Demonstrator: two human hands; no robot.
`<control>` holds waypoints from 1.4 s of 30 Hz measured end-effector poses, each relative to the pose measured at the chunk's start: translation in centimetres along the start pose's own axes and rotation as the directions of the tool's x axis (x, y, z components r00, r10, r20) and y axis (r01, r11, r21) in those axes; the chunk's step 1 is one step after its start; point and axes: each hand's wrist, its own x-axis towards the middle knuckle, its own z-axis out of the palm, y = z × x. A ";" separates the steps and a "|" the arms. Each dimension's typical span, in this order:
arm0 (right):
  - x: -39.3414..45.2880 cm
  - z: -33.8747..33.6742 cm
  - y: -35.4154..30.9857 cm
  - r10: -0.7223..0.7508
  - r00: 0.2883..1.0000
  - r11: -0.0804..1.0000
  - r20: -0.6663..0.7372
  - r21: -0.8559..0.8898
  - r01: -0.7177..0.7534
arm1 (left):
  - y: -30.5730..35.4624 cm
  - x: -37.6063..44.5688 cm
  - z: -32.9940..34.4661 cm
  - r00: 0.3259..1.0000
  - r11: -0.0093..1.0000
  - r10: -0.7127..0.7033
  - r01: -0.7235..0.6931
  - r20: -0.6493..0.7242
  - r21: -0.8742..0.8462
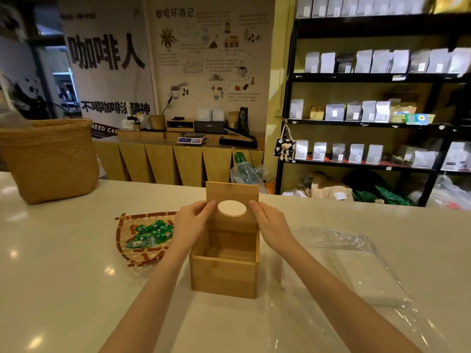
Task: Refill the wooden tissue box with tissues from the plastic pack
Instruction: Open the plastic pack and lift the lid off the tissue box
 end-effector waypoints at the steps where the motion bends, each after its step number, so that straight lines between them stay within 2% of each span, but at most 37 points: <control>1: 0.1 0.2 0.2 0.022 1.000 0.999 0.006 0.038 -0.022 | -0.1 -0.1 0.1 1.000 1.000 -0.017 0.017 0.010 -0.007; 5: 0.4 0.9 0.6 0.064 0.998 0.994 -0.017 0.094 -0.062 | -0.3 -0.1 0.2 0.999 0.999 -0.045 0.045 0.025 -0.021; 11: 0.2 1.5 0.5 0.087 0.994 0.992 -0.061 0.095 -0.081 | -0.4 -0.2 0.2 0.999 1.000 0.002 -0.003 0.043 0.026; 14: -0.3 0.9 0.5 0.116 0.992 0.993 0.051 -0.006 -0.116 | -0.2 0.1 0.2 0.997 0.980 0.015 -0.031 0.080 0.197; 17: -1.5 -0.7 0.9 0.138 0.982 0.986 0.130 -0.108 -0.125 | 0.8 -0.4 0.7 0.997 0.888 -0.001 -0.033 0.074 0.458; 18: -2.0 -1.5 1.3 0.138 0.983 0.977 0.119 -0.179 -0.116 | 1.4 -0.9 0.9 0.998 0.862 0.044 -0.058 0.039 0.504; 19: -2.6 -2.6 1.8 0.144 0.985 0.957 0.099 -0.266 -0.113 | 2.1 -1.8 1.2 0.988 0.839 0.155 -0.141 0.018 0.526; 20: -3.3 -3.6 2.4 0.155 0.985 0.922 0.070 -0.368 -0.119 | 2.9 -2.7 1.5 0.949 0.805 0.314 -0.285 0.034 0.520; 21: -4.0 -4.6 3.0 0.169 0.985 0.864 0.038 -0.486 -0.130 | 3.9 -3.8 1.9 0.878 0.751 0.469 -0.453 0.095 0.480; 22: -4.7 -5.5 3.7 0.193 0.981 0.781 0.007 -0.607 -0.149 | 4.8 -4.9 2.4 0.799 0.690 0.573 -0.590 0.182 0.420; 23: -5.4 -6.2 4.3 0.233 0.972 0.683 -0.025 -0.707 -0.182 | 5.7 -6.2 2.9 0.730 0.647 0.618 -0.683 0.292 0.338; 25: -6.7 -7.3 5.4 0.369 0.925 0.518 -0.089 -0.806 -0.285 | 6.4 -8.5 4.1 0.643 0.665 0.548 -0.723 0.535 0.189; 27: -7.8 -7.9 6.4 0.482 0.865 0.430 -0.142 -0.822 -0.374 | 5.3 -10.2 5.7 0.541 0.675 0.452 -0.727 0.710 0.124; 30: -9.0 -8.6 8.2 0.528 0.833 0.448 -0.164 -0.779 -0.438 | 3.2 -11.7 7.8 0.389 0.648 0.348 -0.758 0.853 0.081; 31: -9.2 -8.6 8.7 0.538 0.830 0.480 -0.149 -0.755 -0.446 | 2.6 -12.0 8.2 0.363 0.649 0.335 -0.758 0.869 0.066; 35: -9.6 -8.9 9.7 0.524 0.847 0.549 -0.089 -0.725 -0.416 | 1.3 -12.6 9.2 0.329 0.627 0.376 -0.779 0.866 0.024; 38: -9.7 -9.5 10.2 0.484 0.875 0.576 -0.026 -0.743 -0.341 | 1.3 -13.2 9.8 0.304 0.588 0.331 -0.807 0.893 0.056; 42: -9.7 -10.5 11.1 0.423 0.904 0.616 0.067 -0.753 -0.232 | 2.0 -14.3 11.1 0.270 0.555 0.406 -0.832 0.873 -0.001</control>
